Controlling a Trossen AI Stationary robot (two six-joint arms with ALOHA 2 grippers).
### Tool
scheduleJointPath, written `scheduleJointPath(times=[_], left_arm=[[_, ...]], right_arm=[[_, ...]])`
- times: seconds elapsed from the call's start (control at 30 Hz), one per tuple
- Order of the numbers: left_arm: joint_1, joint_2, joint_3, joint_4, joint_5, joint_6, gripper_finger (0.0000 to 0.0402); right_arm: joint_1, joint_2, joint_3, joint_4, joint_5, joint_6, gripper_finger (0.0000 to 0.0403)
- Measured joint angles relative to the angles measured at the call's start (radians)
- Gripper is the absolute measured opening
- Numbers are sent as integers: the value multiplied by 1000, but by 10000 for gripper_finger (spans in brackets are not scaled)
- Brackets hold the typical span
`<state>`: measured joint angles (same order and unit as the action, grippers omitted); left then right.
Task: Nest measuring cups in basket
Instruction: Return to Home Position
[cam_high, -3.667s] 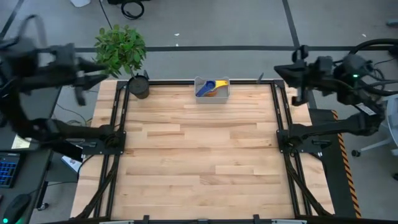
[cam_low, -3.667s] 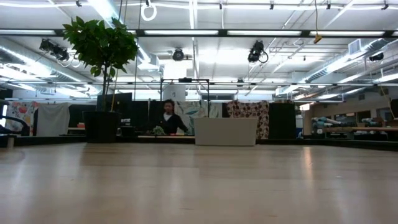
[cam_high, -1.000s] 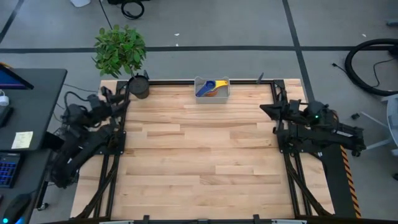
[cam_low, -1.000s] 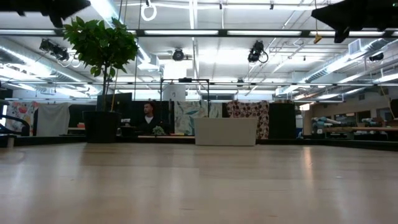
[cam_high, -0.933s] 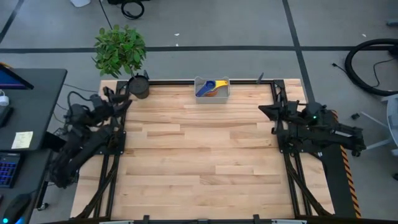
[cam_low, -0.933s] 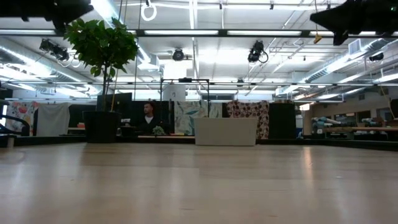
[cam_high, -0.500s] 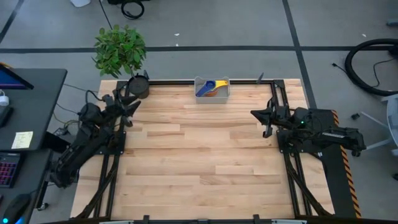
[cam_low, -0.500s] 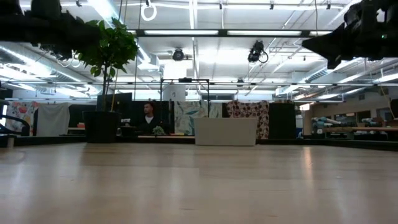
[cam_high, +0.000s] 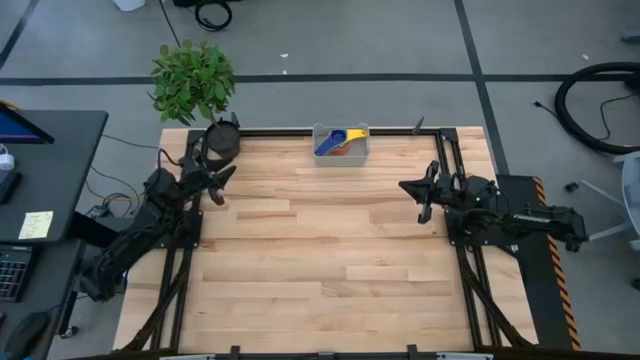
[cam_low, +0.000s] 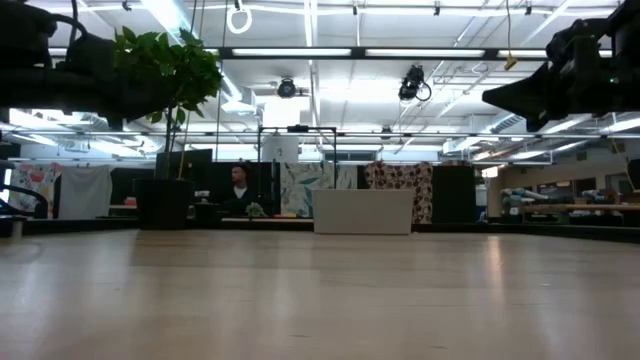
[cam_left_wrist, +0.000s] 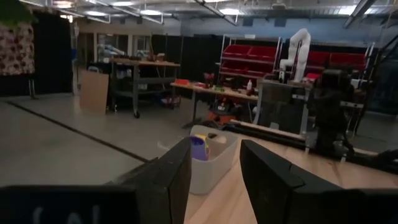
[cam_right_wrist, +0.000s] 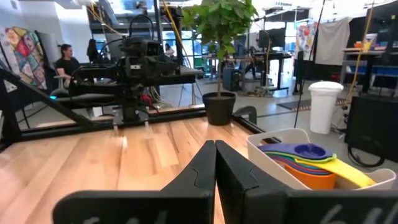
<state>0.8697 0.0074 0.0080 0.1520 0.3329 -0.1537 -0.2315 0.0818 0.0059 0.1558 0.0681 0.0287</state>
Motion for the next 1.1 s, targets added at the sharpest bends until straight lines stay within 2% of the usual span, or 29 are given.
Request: scheduleJointPath(times=[0.47, 1.1], left_arm=[[-17, 0, 1, -80, -22, 16, 141], [-17, -1, -1, -45, -22, 9, 141]], right_arm=[[-22, 0, 0, -50, -7, -5, 12], [-22, 0, 0, -45, -9, -5, 12]])
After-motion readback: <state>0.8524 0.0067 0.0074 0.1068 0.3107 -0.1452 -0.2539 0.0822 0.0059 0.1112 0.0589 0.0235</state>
